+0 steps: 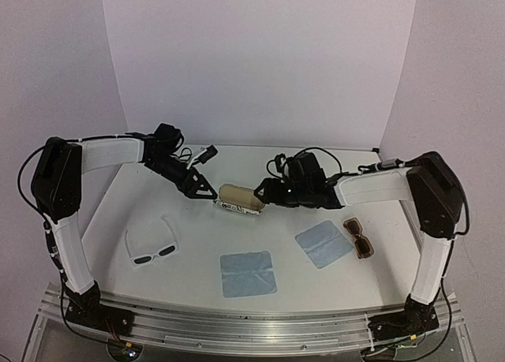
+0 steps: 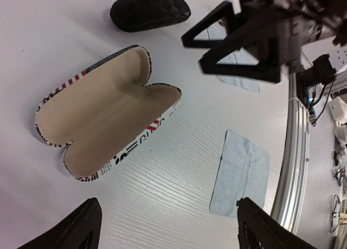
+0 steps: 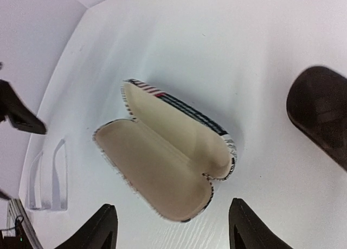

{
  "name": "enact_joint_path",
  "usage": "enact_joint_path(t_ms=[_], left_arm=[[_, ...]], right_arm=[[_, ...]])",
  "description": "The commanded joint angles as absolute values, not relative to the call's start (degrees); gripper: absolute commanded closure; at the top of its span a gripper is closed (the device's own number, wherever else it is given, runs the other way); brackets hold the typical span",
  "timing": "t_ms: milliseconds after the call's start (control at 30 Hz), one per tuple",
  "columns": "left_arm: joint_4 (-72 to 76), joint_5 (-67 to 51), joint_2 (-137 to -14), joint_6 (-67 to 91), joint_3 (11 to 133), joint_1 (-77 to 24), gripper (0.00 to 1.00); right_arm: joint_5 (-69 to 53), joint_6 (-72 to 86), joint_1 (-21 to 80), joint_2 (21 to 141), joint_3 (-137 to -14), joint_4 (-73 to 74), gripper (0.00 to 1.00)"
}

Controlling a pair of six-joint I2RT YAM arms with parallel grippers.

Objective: Organize the sunglasses
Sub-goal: Place the sunglasses case at the center of the board, then fold the glasses cleaning cloth at the center of the board.

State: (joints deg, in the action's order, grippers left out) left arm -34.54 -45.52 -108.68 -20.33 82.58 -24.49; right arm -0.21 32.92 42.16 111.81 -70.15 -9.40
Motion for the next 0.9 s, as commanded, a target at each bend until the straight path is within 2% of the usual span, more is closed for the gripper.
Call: enact_joint_path(t_ms=[0,67,133,200,300,433,867], left_arm=[[-36.0,-42.7,-100.5,-28.6,76.8,-28.6,0.17],[-34.8,-42.4,-97.0,-31.0,72.1,-30.8,0.20],[-32.3,-41.6,-93.8,-32.5,67.8,-33.8,0.25],[-30.9,-40.2,-92.4,-30.9,64.4,-35.6,0.35],[-29.7,-34.6,-93.1,-23.3,61.5,-37.8,0.47],[-25.6,-22.2,-94.3,-13.2,57.8,-43.1,0.51],[-17.6,-11.4,-98.9,4.3,54.3,-50.5,0.52]], right_arm=[[-6.4,16.7,42.8,100.8,-65.1,-4.7,0.33],[-9.1,7.2,44.1,96.5,-60.6,-4.5,0.34],[-12.2,1.0,44.5,93.1,-57.2,-4.3,0.40],[-13.2,-1.8,44.6,92.6,-56.9,-2.1,0.51],[-8.9,-0.6,45.9,95.9,-61.6,6.4,0.52],[2.9,1.0,50.4,100.5,-64.2,10.6,0.49],[10.3,5.4,56.9,109.4,-65.5,11.6,0.56]])
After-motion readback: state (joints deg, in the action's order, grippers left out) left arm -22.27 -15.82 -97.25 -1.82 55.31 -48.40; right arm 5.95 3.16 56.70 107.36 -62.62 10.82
